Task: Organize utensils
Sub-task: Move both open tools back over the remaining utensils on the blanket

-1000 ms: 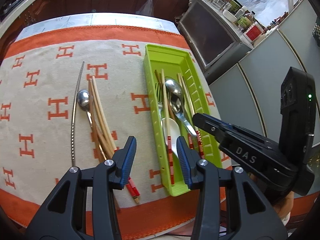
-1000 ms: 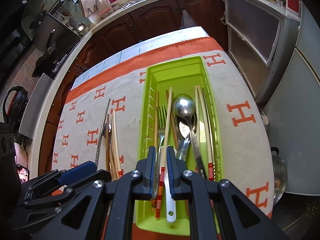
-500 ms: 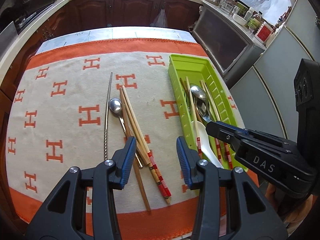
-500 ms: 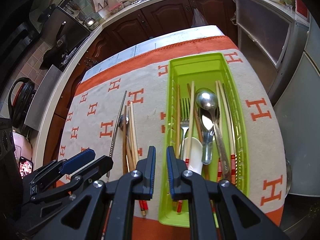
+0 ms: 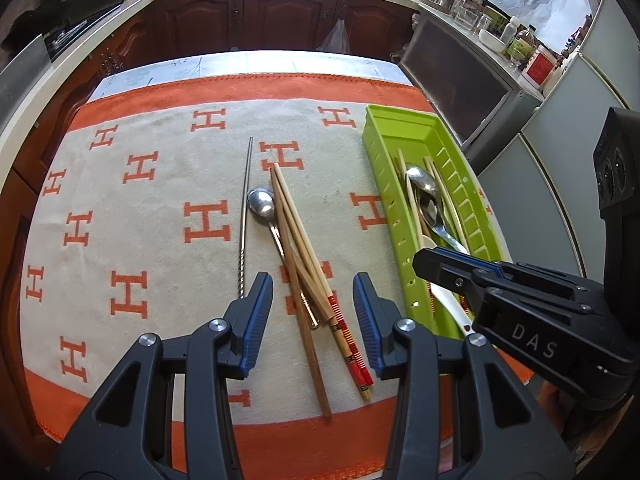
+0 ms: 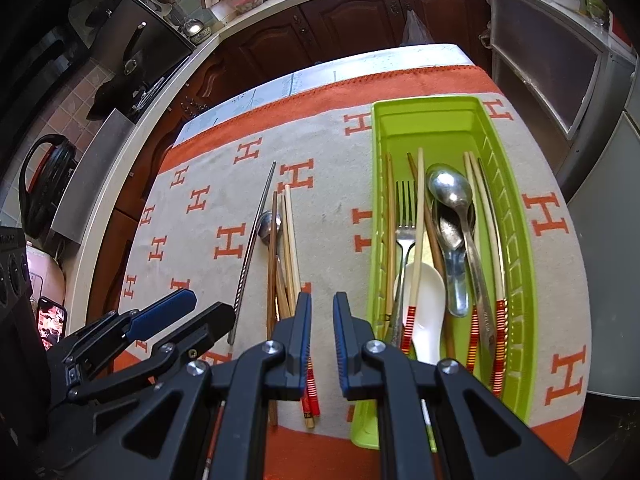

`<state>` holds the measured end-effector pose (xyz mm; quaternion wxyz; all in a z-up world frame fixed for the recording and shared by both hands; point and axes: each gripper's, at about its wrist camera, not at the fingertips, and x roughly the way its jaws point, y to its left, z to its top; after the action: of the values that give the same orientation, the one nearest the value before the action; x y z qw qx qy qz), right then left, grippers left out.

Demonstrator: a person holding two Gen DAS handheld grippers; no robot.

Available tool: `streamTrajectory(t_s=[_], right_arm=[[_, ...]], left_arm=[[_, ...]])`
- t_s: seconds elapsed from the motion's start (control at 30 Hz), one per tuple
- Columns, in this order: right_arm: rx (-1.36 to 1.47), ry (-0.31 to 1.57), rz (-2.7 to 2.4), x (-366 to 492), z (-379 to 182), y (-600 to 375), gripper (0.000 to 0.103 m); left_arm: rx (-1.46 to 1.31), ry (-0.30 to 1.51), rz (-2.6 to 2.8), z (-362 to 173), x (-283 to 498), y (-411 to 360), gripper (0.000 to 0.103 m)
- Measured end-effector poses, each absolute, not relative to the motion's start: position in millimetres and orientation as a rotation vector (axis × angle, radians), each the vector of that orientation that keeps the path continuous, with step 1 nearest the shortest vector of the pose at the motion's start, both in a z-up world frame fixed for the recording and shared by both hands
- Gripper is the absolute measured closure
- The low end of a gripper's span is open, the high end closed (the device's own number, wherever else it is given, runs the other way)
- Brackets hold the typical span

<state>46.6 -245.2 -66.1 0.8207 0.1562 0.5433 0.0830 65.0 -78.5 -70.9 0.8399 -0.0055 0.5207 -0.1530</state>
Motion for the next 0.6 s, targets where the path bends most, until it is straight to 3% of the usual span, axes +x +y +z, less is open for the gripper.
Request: streamTrajectory(t_s=[0.6], right_arm=[[0.282, 1.194, 0.211, 52, -74, -208, 0.092]], left_arm=[[-0.043, 1.127, -0.263, -84, 69, -43, 0.065]])
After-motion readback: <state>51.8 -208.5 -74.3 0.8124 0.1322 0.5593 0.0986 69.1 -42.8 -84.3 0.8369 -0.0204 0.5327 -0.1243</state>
